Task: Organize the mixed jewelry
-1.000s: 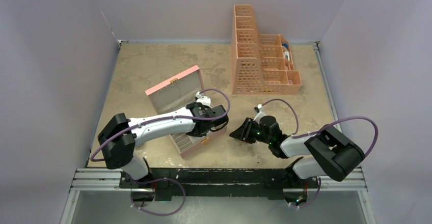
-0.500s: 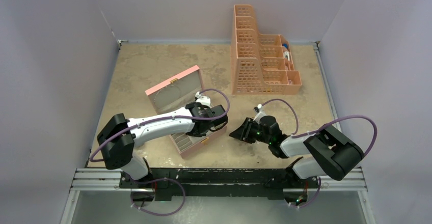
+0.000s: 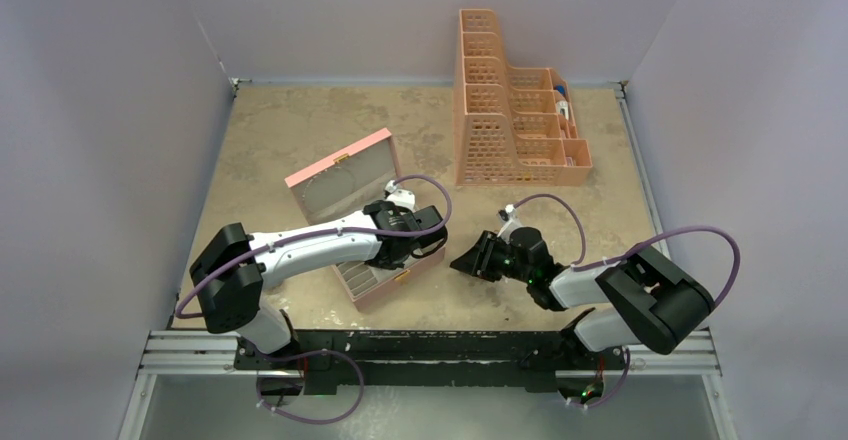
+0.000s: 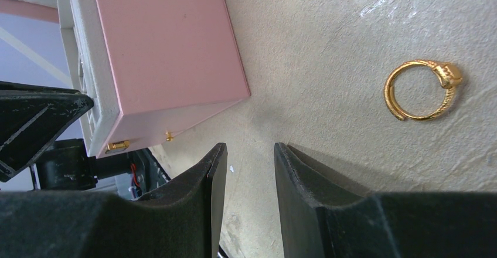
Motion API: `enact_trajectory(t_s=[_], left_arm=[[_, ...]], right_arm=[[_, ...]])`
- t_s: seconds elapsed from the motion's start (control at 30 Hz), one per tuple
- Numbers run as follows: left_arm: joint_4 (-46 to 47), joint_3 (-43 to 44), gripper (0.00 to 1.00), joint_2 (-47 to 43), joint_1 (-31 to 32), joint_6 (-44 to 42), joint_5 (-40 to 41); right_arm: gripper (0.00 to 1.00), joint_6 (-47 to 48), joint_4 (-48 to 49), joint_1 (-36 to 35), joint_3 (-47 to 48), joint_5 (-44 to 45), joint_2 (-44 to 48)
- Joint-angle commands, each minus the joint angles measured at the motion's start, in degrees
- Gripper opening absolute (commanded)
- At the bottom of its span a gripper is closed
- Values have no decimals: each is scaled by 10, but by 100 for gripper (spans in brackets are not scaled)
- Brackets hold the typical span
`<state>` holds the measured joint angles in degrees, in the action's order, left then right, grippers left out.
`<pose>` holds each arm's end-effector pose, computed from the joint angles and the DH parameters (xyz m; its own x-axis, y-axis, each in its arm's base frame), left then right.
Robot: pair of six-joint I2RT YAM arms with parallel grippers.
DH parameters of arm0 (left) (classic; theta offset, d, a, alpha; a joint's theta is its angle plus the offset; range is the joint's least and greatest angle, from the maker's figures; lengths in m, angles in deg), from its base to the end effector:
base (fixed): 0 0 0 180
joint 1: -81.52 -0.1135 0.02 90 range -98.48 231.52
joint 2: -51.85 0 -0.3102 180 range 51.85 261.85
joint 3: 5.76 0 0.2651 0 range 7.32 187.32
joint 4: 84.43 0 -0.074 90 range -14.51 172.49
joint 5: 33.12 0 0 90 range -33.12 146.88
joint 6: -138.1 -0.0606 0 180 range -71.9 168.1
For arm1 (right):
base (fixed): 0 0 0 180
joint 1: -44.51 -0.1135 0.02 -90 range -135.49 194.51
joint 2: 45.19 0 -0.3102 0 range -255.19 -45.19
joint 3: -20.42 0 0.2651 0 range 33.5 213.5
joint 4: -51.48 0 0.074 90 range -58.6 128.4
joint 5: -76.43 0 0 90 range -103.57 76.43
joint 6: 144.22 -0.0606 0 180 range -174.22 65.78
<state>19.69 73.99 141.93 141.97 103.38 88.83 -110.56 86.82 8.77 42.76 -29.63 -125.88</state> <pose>0.1707 -0.2361 0.2510 -0.8728 0.1254 -0.4717 0.0061 0.9691 0.2464 0.1774 0.1483 0.1423 -0.8151 0.3989 -0.4202 -0.1616 0.5399 0.8261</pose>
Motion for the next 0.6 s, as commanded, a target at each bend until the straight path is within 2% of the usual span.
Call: enact_trajectory(t_s=[0.0, 0.57], left_arm=[[15, -7, 15, -2, 3, -9, -6], [39, -13, 18, -8, 3, -3, -33]], right_arm=[[39, 10, -2, -3, 10, 1, -7], [39, 12, -7, -3, 13, 0, -7]])
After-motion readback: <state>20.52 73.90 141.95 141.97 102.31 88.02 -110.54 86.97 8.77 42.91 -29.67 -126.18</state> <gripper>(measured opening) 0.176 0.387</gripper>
